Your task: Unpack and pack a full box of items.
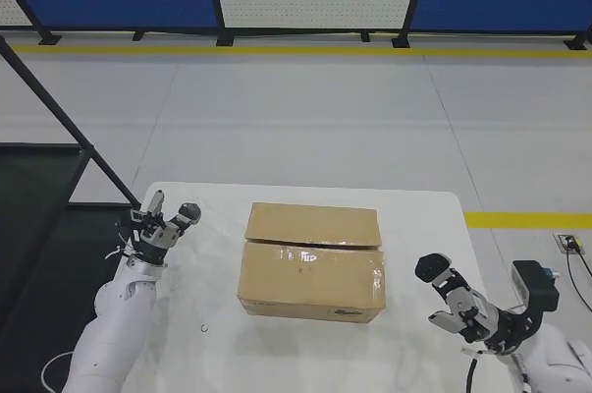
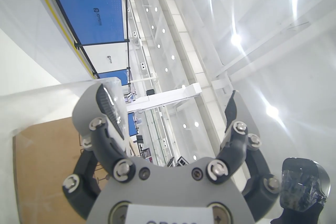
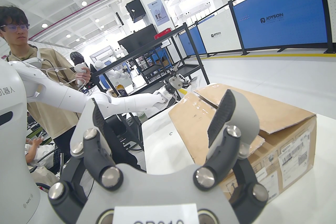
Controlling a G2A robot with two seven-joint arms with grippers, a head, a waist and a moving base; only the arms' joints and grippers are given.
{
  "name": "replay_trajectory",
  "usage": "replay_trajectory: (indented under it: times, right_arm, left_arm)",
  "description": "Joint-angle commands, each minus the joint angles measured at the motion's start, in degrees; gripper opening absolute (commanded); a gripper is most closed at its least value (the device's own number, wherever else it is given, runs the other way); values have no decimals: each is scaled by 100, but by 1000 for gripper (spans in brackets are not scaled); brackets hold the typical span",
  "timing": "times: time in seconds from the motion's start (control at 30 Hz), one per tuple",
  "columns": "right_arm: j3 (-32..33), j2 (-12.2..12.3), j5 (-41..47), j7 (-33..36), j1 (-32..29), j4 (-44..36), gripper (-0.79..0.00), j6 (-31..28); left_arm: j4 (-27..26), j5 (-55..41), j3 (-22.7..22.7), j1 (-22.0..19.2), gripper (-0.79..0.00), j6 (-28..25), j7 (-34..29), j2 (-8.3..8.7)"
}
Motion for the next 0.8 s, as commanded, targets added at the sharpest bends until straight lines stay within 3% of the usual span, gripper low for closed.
replay_trajectory:
  times: [0.0,0.37,0.63,0.77]
  right_arm:
    - [0,0,0,0,0,0,0,0]
    - [0,0,0,0,0,0,0,0]
    - [0,0,0,0,0,0,0,0]
    - [0,0,0,0,0,0,0,0]
  left_arm:
    - [-72,-15,-78,63,0,27,17,30]
    - [-536,-371,-454,519,0,17,4,115]
    - [-1168,-501,-550,1115,0,-154,160,105]
    - [-1242,-451,-523,1165,0,-101,136,104]
